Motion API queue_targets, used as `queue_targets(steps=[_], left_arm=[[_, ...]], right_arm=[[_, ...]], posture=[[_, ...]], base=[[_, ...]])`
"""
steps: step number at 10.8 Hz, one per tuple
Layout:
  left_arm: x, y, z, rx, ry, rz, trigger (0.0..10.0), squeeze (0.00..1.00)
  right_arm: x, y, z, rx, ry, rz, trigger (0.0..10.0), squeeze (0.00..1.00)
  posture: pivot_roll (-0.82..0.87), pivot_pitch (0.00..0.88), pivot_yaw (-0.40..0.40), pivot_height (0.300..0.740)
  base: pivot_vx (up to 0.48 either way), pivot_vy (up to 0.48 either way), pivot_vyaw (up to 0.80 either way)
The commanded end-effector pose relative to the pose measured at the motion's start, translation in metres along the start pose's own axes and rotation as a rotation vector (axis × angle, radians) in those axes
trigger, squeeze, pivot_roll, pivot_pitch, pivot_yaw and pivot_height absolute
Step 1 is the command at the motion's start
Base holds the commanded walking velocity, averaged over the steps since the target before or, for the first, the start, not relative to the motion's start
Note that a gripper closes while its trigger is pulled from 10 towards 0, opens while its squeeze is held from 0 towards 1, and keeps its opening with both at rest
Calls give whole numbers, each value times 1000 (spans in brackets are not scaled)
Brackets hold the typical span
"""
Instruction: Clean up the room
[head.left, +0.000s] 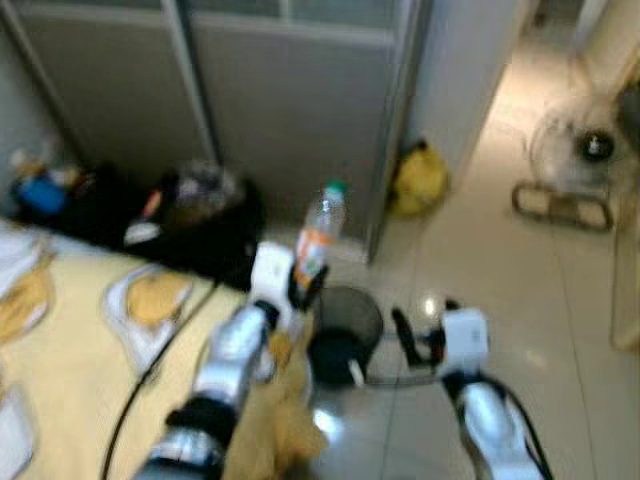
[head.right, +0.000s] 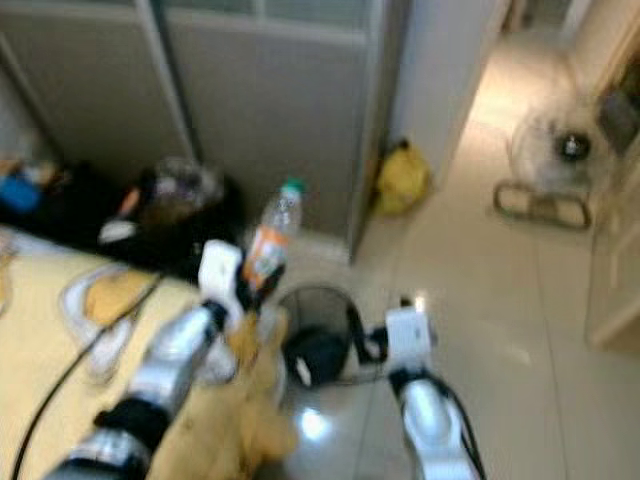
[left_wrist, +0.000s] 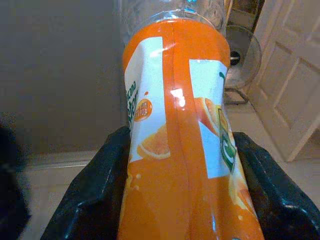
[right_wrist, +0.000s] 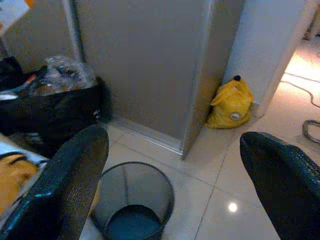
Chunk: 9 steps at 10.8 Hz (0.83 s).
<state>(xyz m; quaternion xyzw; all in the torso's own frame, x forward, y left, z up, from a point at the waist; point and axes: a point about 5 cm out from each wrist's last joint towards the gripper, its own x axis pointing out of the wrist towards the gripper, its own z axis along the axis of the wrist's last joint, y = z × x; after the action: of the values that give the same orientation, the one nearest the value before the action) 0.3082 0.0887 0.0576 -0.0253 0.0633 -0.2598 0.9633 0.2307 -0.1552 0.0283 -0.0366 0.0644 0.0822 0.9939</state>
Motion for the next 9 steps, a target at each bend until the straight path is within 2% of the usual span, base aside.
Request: queue_targets(steps=[1, 4, 5, 8, 9], left_arm=[[6, -4, 6, -23, -12, -4, 10000, 0], [9, -9, 3, -12, 10, -12, 10000, 0], [19, -15, 7, 80, 20, -52, 10000, 0], [36, -18, 18, 111, 50, -58, 10000, 0], [40, -24, 14, 163, 97, -73, 10000, 0]], right_arm=[[-4, -6, -1, -8, 0, -23, 10000, 0], [-7, -4, -6, -14, 16, -15, 10000, 0], [-24, -13, -23, -67, 83, 6, 10000, 0], [-37, -15, -34, -72, 140, 22, 10000, 0], [-43, -11, -36, -64, 146, 27, 10000, 0]], posture=[[-83, 0, 45, 740], [-93, 0, 47, 740], [-101, 0, 35, 740], [-127, 0, 38, 740], [-144, 0, 46, 740]], base=[[446, 0, 0], [446, 0, 0], [446, 0, 0], [446, 0, 0], [446, 0, 0]])
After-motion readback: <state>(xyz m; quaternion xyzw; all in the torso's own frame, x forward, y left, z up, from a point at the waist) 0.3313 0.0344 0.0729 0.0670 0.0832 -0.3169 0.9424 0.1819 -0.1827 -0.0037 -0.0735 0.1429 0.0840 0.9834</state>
